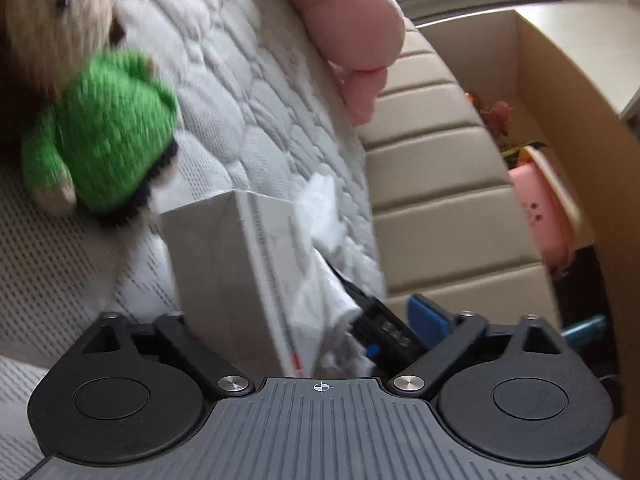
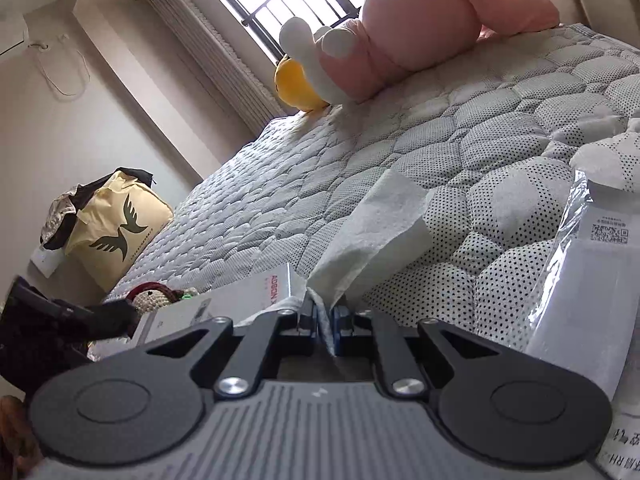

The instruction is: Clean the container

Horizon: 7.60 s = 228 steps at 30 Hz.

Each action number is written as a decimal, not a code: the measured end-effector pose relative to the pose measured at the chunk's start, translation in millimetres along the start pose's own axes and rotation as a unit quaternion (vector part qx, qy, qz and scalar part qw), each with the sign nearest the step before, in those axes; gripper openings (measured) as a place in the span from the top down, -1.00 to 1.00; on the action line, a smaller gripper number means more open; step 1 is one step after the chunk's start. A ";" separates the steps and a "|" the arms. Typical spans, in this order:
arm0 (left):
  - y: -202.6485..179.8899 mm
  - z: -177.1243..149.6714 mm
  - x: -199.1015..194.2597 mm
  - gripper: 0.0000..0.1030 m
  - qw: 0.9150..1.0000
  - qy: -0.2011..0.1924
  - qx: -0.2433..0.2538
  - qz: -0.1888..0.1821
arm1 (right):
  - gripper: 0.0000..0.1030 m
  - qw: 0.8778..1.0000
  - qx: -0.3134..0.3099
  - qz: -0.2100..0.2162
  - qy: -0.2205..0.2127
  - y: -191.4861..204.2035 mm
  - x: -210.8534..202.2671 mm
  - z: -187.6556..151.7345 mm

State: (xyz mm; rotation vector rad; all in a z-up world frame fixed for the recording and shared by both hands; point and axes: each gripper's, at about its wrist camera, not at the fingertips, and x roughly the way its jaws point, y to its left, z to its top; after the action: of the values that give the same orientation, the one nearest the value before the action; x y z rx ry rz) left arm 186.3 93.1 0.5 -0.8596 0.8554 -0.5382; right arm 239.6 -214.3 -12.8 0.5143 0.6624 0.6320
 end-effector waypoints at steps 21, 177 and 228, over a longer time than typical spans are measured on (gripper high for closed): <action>-68.2 -102.9 -18.9 -0.13 0.855 -0.112 0.503 0.056 | 0.79 0.985 -0.047 -0.032 -0.163 68.9 -127.0 -38.4; -38.4 -119.9 5.1 -0.99 0.991 0.118 0.033 -0.061 | 0.59 0.987 -0.057 -0.145 -0.042 41.4 -190.6 -128.0; -19.5 -60.6 -9.8 -0.99 0.961 0.045 0.272 0.008 | 0.63 0.949 -0.162 -0.268 0.021 68.1 -111.7 -70.2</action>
State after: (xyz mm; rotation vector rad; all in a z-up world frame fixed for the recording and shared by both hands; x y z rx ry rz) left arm 129.4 63.1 -1.3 -0.3271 0.7420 -0.7573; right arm 96.8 -226.0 25.9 0.0031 0.6850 0.2263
